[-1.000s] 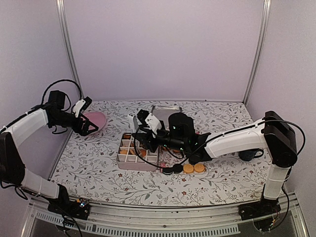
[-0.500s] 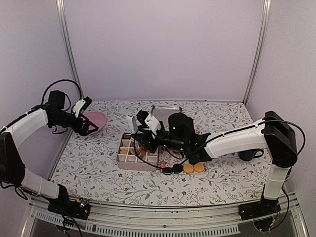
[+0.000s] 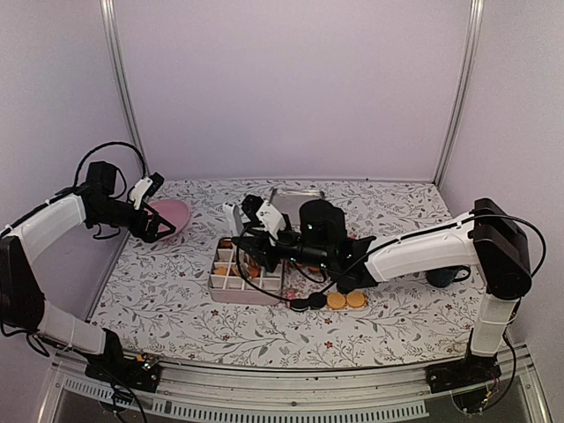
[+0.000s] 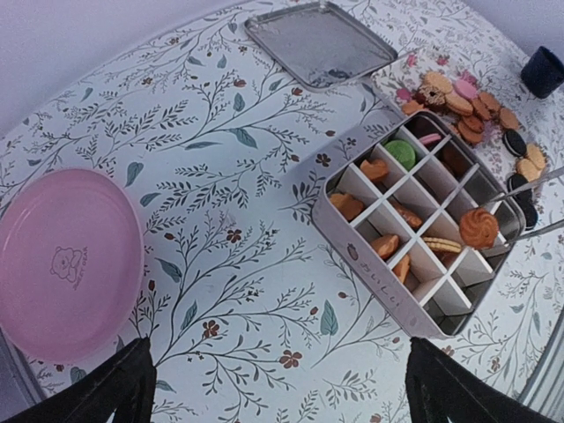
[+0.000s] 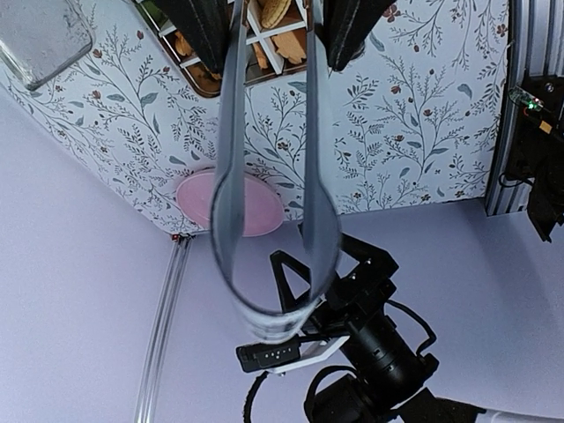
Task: Pack the cookies
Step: Place the fake cookies in the empty pocket of the box, then adjust the fake cookies in the empty pocket of the box.
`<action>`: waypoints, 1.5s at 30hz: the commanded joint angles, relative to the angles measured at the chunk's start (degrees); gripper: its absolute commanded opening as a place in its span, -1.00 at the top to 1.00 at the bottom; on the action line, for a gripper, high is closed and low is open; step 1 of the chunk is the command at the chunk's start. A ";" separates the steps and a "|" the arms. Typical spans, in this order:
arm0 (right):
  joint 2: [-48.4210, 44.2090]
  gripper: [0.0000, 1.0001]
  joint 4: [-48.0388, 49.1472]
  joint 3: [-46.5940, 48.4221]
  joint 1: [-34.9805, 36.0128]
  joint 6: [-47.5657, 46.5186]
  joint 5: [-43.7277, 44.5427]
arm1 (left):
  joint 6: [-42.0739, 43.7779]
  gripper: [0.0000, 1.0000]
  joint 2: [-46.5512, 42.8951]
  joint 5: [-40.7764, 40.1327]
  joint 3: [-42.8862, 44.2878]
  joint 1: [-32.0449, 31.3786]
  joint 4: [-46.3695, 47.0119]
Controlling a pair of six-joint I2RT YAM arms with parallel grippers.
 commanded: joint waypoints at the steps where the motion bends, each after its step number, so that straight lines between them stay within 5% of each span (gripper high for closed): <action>1: -3.51 0.28 2.85 3.16 0.39 -1.64 1.26 | 0.27 -0.99 -1.07 0.10 -0.23 0.18 0.22; 45: 1.23 0.30 0.17 4.08 2.12 -3.41 -1.03 | 0.44 -0.98 -0.85 -0.06 0.03 0.18 -0.05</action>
